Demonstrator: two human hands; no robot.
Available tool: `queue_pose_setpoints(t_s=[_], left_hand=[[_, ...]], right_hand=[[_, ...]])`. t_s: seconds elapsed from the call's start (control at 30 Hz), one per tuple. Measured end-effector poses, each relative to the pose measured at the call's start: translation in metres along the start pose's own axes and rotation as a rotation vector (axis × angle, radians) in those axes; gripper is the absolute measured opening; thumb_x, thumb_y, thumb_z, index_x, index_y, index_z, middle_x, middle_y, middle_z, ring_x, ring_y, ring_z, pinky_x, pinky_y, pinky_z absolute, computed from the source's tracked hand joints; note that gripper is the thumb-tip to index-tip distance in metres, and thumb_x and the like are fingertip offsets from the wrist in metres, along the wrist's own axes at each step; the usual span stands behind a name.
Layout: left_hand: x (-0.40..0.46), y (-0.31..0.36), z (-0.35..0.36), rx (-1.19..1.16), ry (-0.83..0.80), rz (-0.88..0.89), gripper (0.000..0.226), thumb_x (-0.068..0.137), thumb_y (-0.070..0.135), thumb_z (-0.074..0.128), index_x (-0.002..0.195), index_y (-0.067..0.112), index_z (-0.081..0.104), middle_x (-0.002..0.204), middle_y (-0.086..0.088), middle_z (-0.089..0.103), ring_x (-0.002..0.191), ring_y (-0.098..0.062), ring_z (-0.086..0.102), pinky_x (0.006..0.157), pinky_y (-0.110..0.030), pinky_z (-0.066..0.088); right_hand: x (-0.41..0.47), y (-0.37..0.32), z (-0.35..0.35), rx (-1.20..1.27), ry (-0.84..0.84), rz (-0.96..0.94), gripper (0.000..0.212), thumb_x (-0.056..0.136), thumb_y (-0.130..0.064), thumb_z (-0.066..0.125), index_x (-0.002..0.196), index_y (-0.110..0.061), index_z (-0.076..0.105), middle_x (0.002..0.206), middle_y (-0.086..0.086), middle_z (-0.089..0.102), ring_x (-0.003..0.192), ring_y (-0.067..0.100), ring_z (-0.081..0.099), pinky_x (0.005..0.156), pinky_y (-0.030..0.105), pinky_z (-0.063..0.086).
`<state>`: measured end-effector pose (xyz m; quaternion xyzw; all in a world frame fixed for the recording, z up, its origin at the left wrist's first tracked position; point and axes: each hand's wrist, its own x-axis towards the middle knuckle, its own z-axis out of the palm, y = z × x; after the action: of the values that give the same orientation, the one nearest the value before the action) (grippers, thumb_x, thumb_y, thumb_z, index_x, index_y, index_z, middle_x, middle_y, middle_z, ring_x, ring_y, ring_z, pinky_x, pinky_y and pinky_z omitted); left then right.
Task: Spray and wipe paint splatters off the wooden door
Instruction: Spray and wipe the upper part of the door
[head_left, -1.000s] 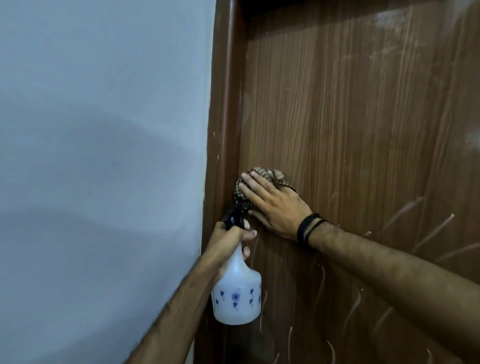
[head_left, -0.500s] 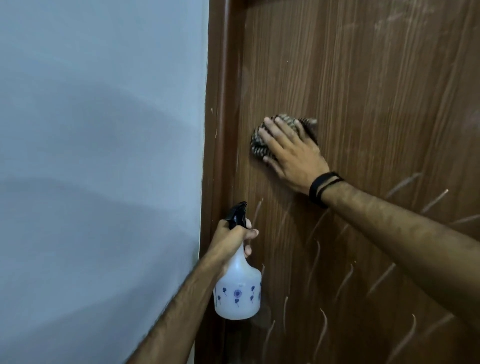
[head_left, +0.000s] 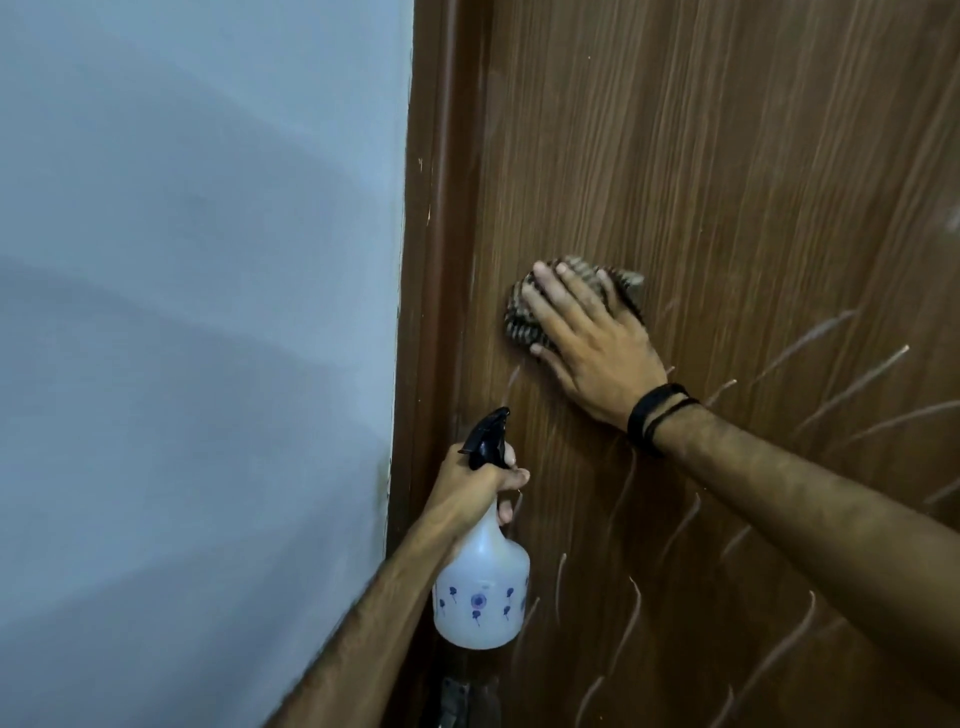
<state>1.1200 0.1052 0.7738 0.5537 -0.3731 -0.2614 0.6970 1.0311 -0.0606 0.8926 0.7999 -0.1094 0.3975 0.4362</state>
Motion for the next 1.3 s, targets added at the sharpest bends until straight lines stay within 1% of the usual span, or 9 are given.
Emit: queue_pose_setpoints(t_s=[0.23, 0.4, 0.57, 0.67, 0.8, 0.9, 0.97, 1.13, 1.3], left_hand=[[-0.007, -0.011, -0.012, -0.017, 0.027, -0.002, 0.017, 0.085, -0.005, 0.067, 0.087, 0.011, 0.061, 0.073, -0.002, 0.066, 0.048, -0.018, 0.049, 0.048, -0.027, 0.043], [-0.008, -0.015, -0.019, -0.036, 0.044, -0.014, 0.017, 0.085, -0.003, 0.069, 0.088, 0.012, 0.064, 0.077, -0.002, 0.065, 0.066, -0.023, 0.056, 0.051, -0.028, 0.046], [-0.009, -0.021, -0.026, -0.062, 0.057, -0.032, 0.015, 0.087, -0.002, 0.068, 0.09, 0.012, 0.062, 0.08, -0.004, 0.063, 0.055, -0.017, 0.053, 0.05, -0.026, 0.046], [-0.009, -0.029, -0.03, -0.065, 0.069, -0.051, 0.016, 0.086, -0.002, 0.069, 0.089, 0.012, 0.062, 0.079, -0.003, 0.063, 0.064, -0.02, 0.054, 0.051, -0.027, 0.046], [-0.012, -0.035, -0.03, -0.04, 0.055, -0.047, 0.018, 0.086, -0.001, 0.068, 0.086, 0.015, 0.062, 0.075, -0.001, 0.059, 0.058, -0.018, 0.051, 0.051, -0.026, 0.043], [-0.014, -0.034, -0.032, -0.036, 0.063, -0.048, 0.019, 0.085, -0.003, 0.068, 0.084, 0.014, 0.06, 0.071, 0.002, 0.062, 0.056, -0.018, 0.051, 0.049, -0.026, 0.043], [-0.014, -0.035, -0.035, -0.041, 0.072, -0.056, 0.019, 0.085, -0.004, 0.068, 0.085, 0.013, 0.06, 0.075, -0.001, 0.064, 0.055, -0.019, 0.051, 0.049, -0.026, 0.043], [-0.013, -0.037, -0.037, -0.049, 0.057, -0.066, 0.018, 0.087, -0.004, 0.067, 0.088, 0.012, 0.059, 0.086, -0.011, 0.064, 0.045, -0.016, 0.048, 0.047, -0.025, 0.044], [-0.011, -0.045, -0.04, -0.073, 0.051, -0.082, 0.018, 0.086, -0.006, 0.067, 0.087, 0.011, 0.06, 0.083, -0.009, 0.059, 0.046, -0.015, 0.048, 0.046, -0.025, 0.043]], right_hand=[[-0.062, -0.046, 0.028, 0.141, -0.13, -0.309, 0.06, 0.106, -0.047, 0.029, 0.159, -0.019, 0.019, 0.166, 0.005, 0.01, 0.152, 0.02, 0.013, 0.108, 0.041, 0.042], [0.009, -0.011, -0.003, 0.089, -0.034, 0.006, 0.061, 0.104, -0.044, 0.037, 0.157, -0.016, 0.024, 0.165, 0.007, 0.017, 0.152, 0.023, 0.016, 0.122, 0.045, 0.005], [0.017, -0.018, 0.002, 0.047, 0.012, 0.068, 0.06, 0.107, -0.042, 0.031, 0.157, -0.012, 0.02, 0.166, 0.009, 0.013, 0.153, 0.025, 0.01, 0.123, 0.05, 0.009], [-0.015, -0.052, 0.021, 0.096, -0.062, -0.071, 0.063, 0.105, -0.043, 0.032, 0.158, -0.013, 0.016, 0.166, 0.01, 0.009, 0.153, 0.026, 0.011, 0.118, 0.05, 0.024], [-0.069, -0.096, 0.044, 0.187, -0.188, -0.316, 0.059, 0.103, -0.038, 0.028, 0.157, -0.016, 0.018, 0.167, 0.008, 0.005, 0.152, 0.022, 0.012, 0.094, 0.039, 0.049], [-0.064, -0.091, 0.043, 0.209, -0.176, -0.314, 0.058, 0.105, -0.042, 0.027, 0.157, -0.018, 0.021, 0.166, 0.005, 0.009, 0.152, 0.02, 0.014, 0.099, 0.042, 0.049], [-0.037, -0.076, 0.032, 0.16, -0.122, -0.158, 0.062, 0.103, -0.045, 0.038, 0.157, -0.019, 0.024, 0.166, 0.005, 0.015, 0.151, 0.02, 0.016, 0.101, 0.044, 0.047], [0.028, -0.053, 0.01, 0.099, -0.013, 0.128, 0.06, 0.106, -0.041, 0.035, 0.157, -0.014, 0.021, 0.166, 0.008, 0.015, 0.153, 0.024, 0.012, 0.123, 0.049, 0.01], [-0.012, -0.087, 0.031, 0.105, 0.003, 0.028, 0.06, 0.106, -0.039, 0.037, 0.158, -0.012, 0.021, 0.166, 0.008, 0.013, 0.153, 0.024, 0.011, 0.12, 0.047, 0.018]])
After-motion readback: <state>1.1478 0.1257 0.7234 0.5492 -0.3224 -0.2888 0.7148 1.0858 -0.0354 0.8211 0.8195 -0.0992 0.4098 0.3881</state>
